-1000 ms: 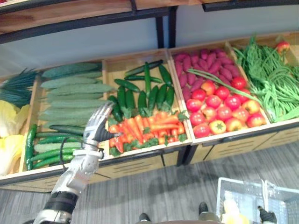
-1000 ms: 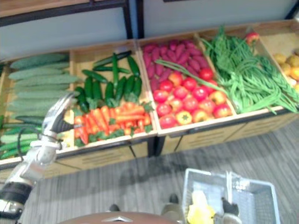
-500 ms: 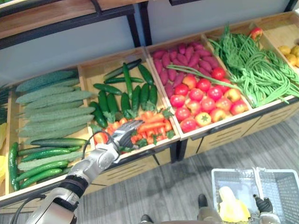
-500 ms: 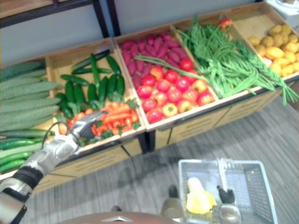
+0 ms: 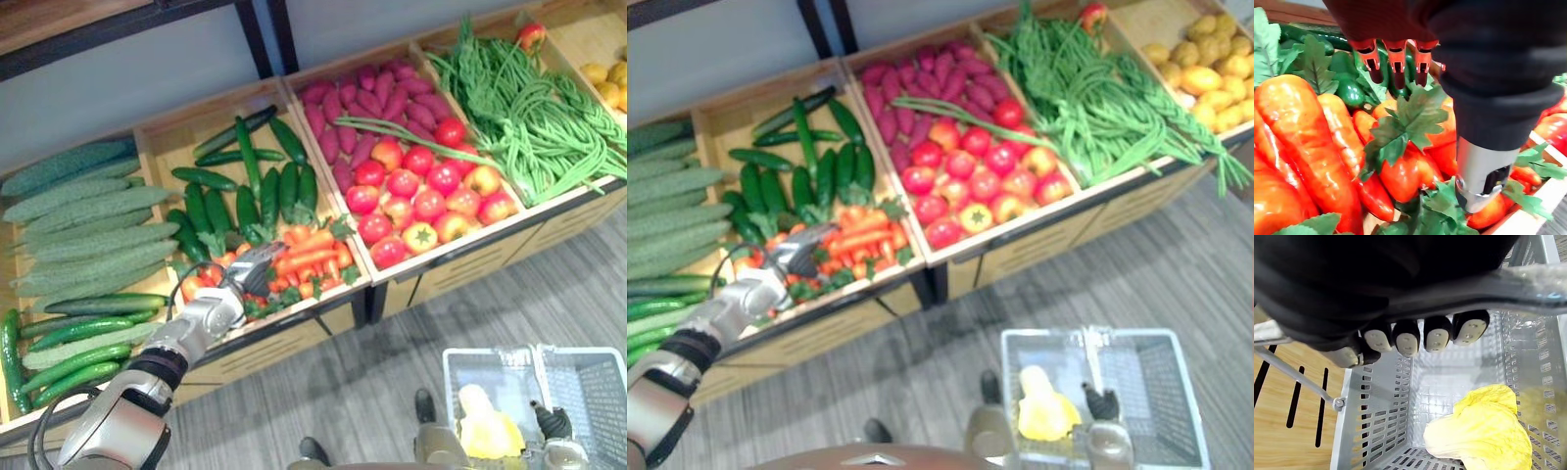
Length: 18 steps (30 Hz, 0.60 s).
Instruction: Pick vegetable in the basket
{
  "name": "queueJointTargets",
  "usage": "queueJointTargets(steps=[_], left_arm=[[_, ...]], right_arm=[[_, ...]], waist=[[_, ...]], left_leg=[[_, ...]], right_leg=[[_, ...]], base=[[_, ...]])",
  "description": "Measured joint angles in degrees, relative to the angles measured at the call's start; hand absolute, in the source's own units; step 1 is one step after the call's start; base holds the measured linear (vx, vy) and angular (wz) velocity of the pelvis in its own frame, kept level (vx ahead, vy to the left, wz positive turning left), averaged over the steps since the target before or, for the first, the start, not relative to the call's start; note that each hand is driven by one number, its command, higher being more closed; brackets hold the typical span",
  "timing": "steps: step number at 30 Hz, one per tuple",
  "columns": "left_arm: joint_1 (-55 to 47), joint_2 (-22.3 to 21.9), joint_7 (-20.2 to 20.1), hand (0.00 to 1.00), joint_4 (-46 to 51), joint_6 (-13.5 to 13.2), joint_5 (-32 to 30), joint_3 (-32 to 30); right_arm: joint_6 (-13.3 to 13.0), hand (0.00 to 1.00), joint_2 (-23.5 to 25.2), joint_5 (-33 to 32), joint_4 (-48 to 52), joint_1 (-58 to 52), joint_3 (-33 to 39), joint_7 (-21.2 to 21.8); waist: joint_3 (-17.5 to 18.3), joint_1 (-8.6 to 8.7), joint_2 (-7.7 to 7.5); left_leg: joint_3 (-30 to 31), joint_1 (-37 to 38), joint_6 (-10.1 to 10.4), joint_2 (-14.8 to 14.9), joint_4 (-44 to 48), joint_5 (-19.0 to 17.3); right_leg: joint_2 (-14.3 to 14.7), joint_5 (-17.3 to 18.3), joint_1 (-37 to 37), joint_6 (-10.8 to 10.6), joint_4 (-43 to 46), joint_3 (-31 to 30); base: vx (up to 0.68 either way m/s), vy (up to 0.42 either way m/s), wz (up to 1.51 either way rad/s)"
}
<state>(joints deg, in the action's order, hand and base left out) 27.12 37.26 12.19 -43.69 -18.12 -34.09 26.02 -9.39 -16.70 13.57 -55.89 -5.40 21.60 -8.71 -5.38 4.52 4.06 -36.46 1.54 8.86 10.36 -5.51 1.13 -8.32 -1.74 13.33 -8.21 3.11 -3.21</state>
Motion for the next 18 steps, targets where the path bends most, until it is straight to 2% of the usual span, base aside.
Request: queueJointTargets(steps=[3,7,18], left_arm=[[0.28,-0.09,0.98,0.00,-0.08,0.85,-0.69,-0.80],[3.28,-2.29,1.27,0.00,-2.18,2.07,-0.96,-1.75],[9.09,-5.20,2.72,0.00,-2.18,2.09,-0.96,-1.83]], right_arm=[[0.00,1.00,-0.12,-0.01,0.29,0.48,0.02,0.00],[0.23,1.00,-0.14,-0.03,1.04,0.80,0.06,0.00],[0.40,1.00,-0.10,-0.10,1.29,3.07,0.08,-0.24]], waist=[[-0.27,-0.02,-0.02],[-1.32,0.03,0.08],[-4.02,0.19,-0.53]], left_leg=[[-0.30,-0.95,-0.03,-0.09,0.00,0.09],[-0.28,-1.60,-0.05,0.29,-0.02,0.22],[-0.64,-3.27,0.02,0.59,0.00,0.49]], right_leg=[[-0.01,-0.33,1.21,-0.08,0.02,-0.39],[0.09,-0.44,1.73,-0.15,0.02,-0.67],[1.01,-1.35,3.93,-0.64,0.11,-3.78]], base=[[-0.04,-0.043,-0.07],[-0.01,-0.041,0.00],[0.02,-0.013,-0.02]])
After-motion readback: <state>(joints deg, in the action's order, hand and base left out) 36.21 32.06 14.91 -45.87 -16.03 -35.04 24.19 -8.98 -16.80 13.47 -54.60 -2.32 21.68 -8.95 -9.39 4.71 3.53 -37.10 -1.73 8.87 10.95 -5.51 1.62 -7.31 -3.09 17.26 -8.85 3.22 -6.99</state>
